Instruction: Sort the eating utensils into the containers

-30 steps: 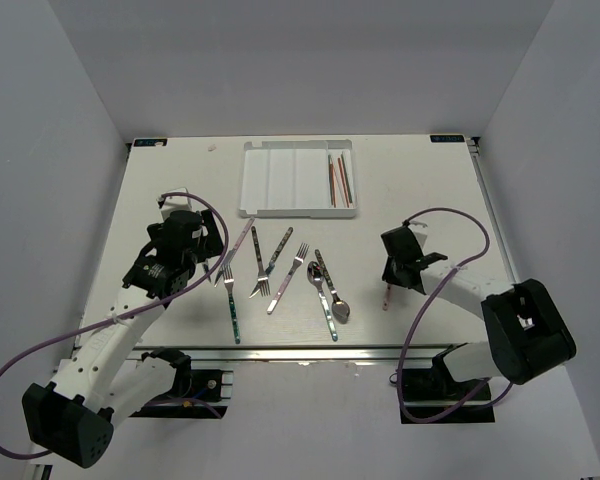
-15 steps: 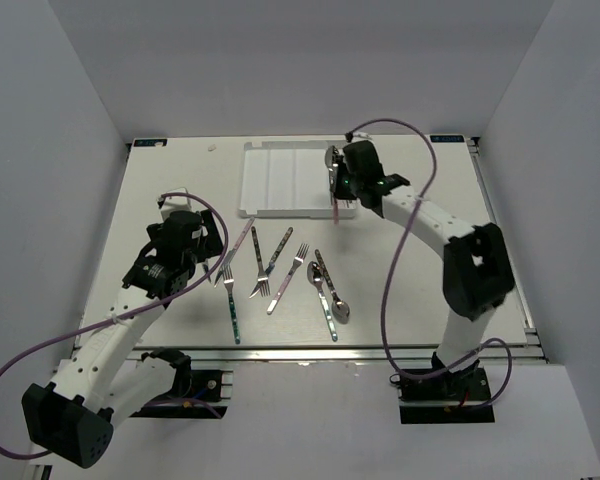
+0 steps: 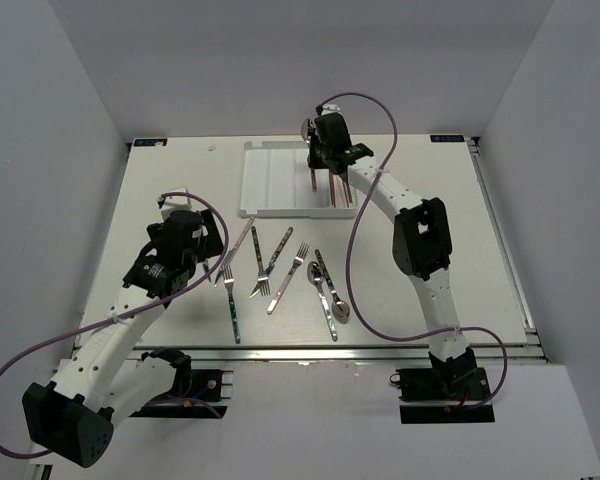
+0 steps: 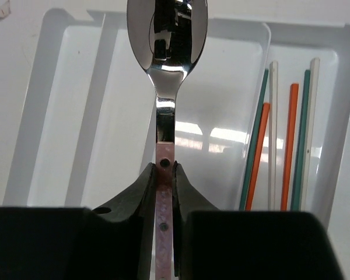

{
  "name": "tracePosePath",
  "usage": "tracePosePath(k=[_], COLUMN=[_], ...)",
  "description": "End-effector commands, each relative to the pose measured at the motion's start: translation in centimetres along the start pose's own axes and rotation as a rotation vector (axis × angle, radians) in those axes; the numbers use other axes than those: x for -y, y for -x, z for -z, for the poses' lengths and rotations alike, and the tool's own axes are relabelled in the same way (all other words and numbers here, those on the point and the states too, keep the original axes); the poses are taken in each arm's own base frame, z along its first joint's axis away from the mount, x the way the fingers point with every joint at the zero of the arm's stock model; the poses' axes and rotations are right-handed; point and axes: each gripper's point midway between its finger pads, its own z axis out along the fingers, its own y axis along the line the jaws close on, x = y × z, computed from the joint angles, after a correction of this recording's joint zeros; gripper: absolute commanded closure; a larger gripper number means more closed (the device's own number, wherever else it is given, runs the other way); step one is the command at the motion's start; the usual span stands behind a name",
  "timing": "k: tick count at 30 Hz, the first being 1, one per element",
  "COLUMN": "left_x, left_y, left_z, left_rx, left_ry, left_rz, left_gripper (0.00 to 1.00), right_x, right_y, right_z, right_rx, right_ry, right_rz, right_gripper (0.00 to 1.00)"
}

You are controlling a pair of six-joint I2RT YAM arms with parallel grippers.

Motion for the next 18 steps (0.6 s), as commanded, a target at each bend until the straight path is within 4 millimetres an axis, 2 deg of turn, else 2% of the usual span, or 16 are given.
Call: tracePosePath(k=[1, 5, 9, 10, 12, 13, 14, 15, 17, 18], left_x=[0.1, 0.2, 0.2, 0.1, 0.2, 0.2, 0.2, 0.2, 0.2, 0.2], left_y=[0.3, 0.3, 0.4, 0.4, 0.5, 0.5, 0.5, 0.4, 0.4, 0.4], left_z=[0.1, 0.1, 0.2, 0.2, 0.3, 0.3, 0.3, 0.2, 0.2, 0.2], left_rx=[0.012, 0.010, 0.016, 0.016, 0.020, 0.020, 0.018, 0.016, 0.016, 0.016], left_ry=[-0.005, -0.013, -0.014, -0.011, -0.014, -0.016, -0.016, -0.016, -0.016, -0.016], left_rz=[0.001, 0.000, 0.004, 0.003, 0.006, 0.006, 0.005, 0.003, 0.003, 0.003], left_gripper=[0.02, 0.02, 0.02, 0.02, 0.02, 0.02, 0.02, 0.02, 0.02, 0.02], right_x=[0.7, 2.3, 2.8, 2.8, 2.7, 2.6, 2.5, 2.5, 1.9, 1.7], right_y=[3.6, 2.0, 1.1, 1.0, 1.2, 1.5, 1.7, 1.8, 3.7, 4.1], right_z=[-1.4, -3.4, -4.3, -4.4, -4.5, -4.4, -4.3, -4.1, -2.6, -1.8], right_rx=[0.114, 0.103, 0.090, 0.088, 0.097, 0.102, 0.105, 0.100, 0.125, 0.124], right_ry=[-0.019, -0.048, -0.053, -0.052, -0.048, -0.042, -0.041, -0.041, -0.025, -0.020], right_rz=[-0.004, -0.015, -0.014, -0.013, -0.008, -0.004, 0.002, 0.010, 0.016, 0.015], right_gripper=[1.00, 1.00, 1.00, 0.96, 0.81, 0.78, 0.68, 0.64, 0.57, 0.49])
